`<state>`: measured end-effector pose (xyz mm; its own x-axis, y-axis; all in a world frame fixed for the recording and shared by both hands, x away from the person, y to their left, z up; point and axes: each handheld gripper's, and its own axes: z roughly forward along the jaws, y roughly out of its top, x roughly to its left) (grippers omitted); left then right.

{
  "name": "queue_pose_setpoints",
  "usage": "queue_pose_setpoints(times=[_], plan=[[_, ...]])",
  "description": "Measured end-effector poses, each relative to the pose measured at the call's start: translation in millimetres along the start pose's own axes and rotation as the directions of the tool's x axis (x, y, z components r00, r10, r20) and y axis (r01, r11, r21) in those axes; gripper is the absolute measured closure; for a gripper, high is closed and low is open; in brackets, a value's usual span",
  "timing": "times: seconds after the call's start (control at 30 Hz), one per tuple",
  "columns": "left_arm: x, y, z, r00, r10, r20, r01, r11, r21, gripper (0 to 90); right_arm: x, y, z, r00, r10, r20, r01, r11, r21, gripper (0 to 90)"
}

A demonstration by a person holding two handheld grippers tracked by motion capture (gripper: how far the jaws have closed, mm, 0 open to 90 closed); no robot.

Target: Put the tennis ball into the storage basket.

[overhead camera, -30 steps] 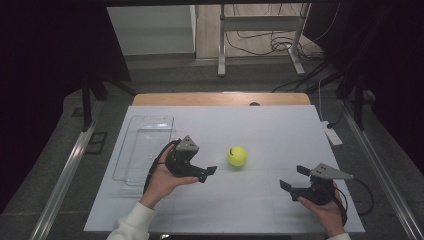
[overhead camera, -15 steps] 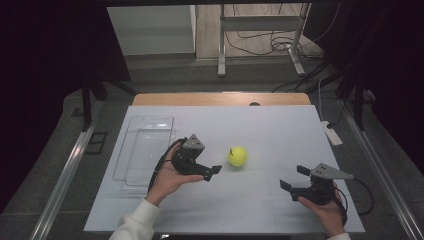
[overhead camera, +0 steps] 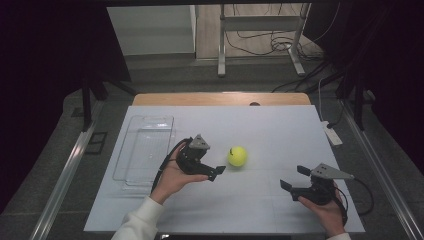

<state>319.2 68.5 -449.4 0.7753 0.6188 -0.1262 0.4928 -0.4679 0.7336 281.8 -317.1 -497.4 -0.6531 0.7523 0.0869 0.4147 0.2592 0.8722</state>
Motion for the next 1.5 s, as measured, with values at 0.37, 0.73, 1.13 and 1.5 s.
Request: queue_pose_setpoints(times=[0.37,0.73,1.13,1.5], plan=[[-5.4,13.3,13.2,0.9998,0.018,0.007,-0.018,0.9997,0.018,7.7,-0.7,-0.3,-0.2,1.0000,0.002,0.000,-0.002,1.0000,-0.001,11.7],[3.7,23.9,22.1,0.9999,-0.012,0.008,0.012,0.9998,0.019,7.8,-1.1,-1.1,0.4,1.0000,0.003,-0.002,-0.003,1.0000,0.002,11.6],[5.7,33.7,32.6,0.9999,-0.010,0.013,0.010,0.9990,0.044,7.7,-1.5,-1.5,0.6,1.0000,0.001,-0.002,-0.001,1.0000,0.004,11.5],[8.3,44.0,44.5,0.9997,-0.011,0.024,0.010,0.9982,0.059,7.6,-1.6,-2.0,1.4,1.0000,-0.001,0.001,0.001,1.0000,0.010,11.5]])
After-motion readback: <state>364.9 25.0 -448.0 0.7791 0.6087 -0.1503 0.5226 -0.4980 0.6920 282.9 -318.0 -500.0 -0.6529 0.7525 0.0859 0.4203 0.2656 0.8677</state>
